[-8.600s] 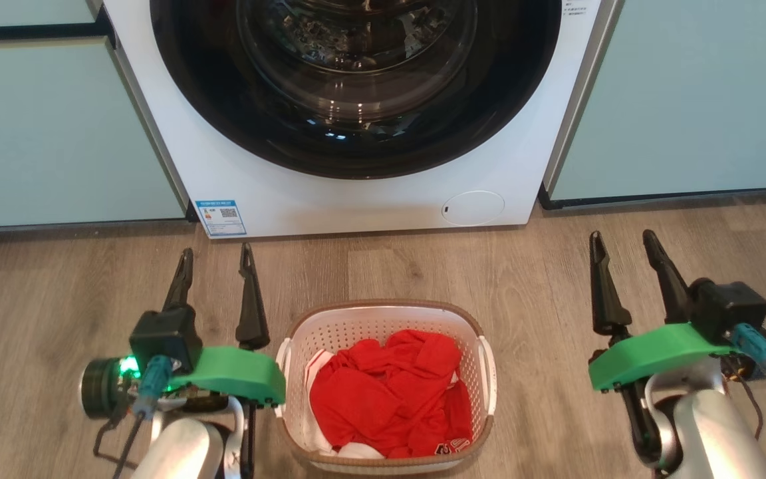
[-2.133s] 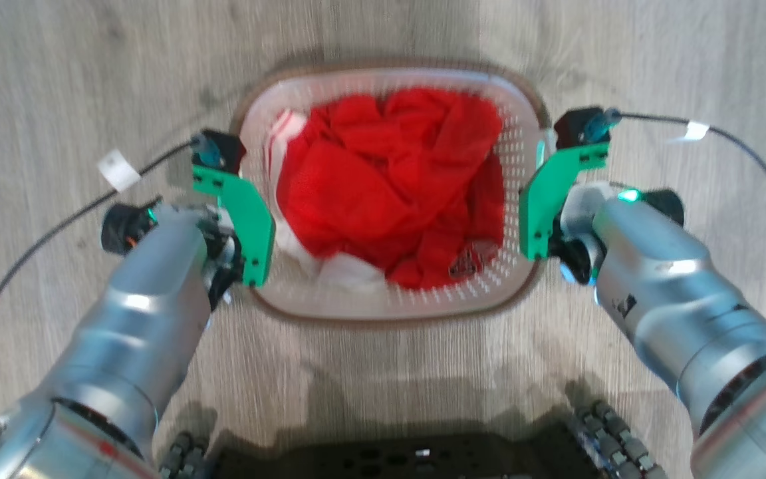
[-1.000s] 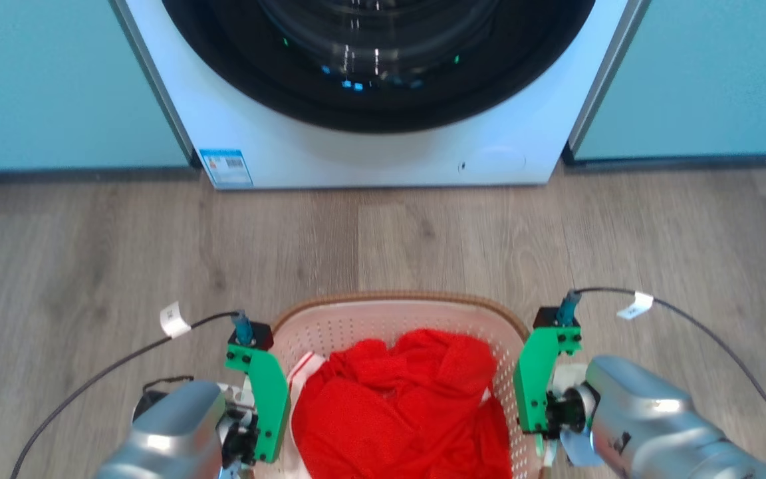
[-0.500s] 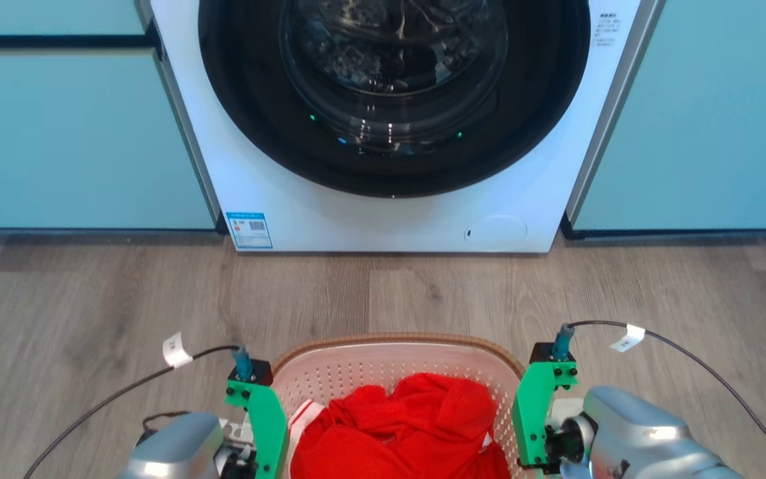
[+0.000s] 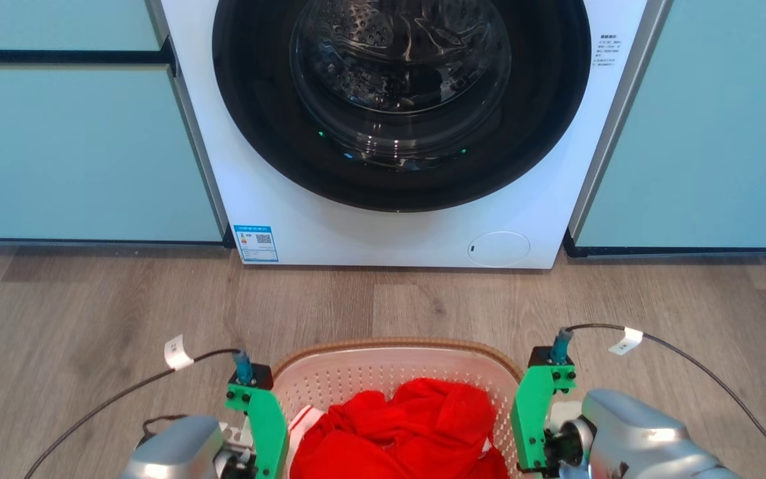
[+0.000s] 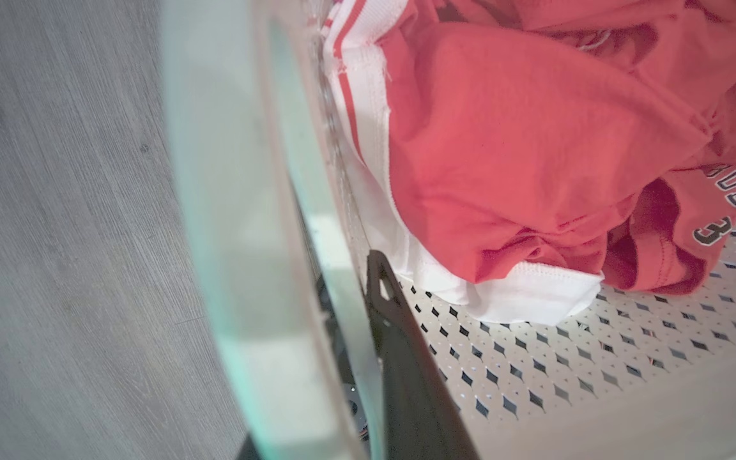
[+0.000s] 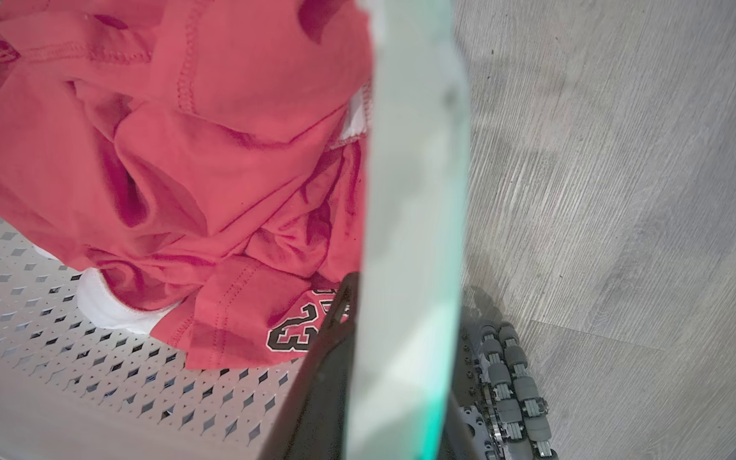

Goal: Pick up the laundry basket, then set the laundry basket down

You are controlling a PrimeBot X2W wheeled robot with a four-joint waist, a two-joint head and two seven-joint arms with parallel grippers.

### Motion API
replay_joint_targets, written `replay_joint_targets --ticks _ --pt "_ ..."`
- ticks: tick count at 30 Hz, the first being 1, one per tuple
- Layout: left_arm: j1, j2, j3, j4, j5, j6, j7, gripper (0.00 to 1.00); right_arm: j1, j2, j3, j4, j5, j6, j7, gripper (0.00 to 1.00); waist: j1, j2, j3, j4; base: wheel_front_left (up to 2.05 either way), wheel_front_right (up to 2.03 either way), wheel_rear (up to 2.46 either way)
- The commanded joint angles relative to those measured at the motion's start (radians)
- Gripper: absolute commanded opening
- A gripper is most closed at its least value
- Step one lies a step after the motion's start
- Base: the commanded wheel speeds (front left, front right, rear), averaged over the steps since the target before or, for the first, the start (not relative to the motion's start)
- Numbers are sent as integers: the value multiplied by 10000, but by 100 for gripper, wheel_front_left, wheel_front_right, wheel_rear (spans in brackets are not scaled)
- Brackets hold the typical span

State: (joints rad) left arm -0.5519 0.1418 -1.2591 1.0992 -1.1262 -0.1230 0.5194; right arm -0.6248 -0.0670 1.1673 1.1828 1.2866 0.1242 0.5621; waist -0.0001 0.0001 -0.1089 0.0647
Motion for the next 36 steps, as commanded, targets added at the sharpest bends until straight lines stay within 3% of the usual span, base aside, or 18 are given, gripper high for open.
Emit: replay_joint_targets --ticks 1,36 --pt "-472 33 19 -274 -16 -77 -4 0 -263 168 30 -334 139 65 -123 0 1 -1 -9 -28 0 0 0" --pt "-476 38 -183 -285 -364 -77 -6 0 -421 168 626 -179 645 65 -266 0 1 -1 -55 -218 0 0 0"
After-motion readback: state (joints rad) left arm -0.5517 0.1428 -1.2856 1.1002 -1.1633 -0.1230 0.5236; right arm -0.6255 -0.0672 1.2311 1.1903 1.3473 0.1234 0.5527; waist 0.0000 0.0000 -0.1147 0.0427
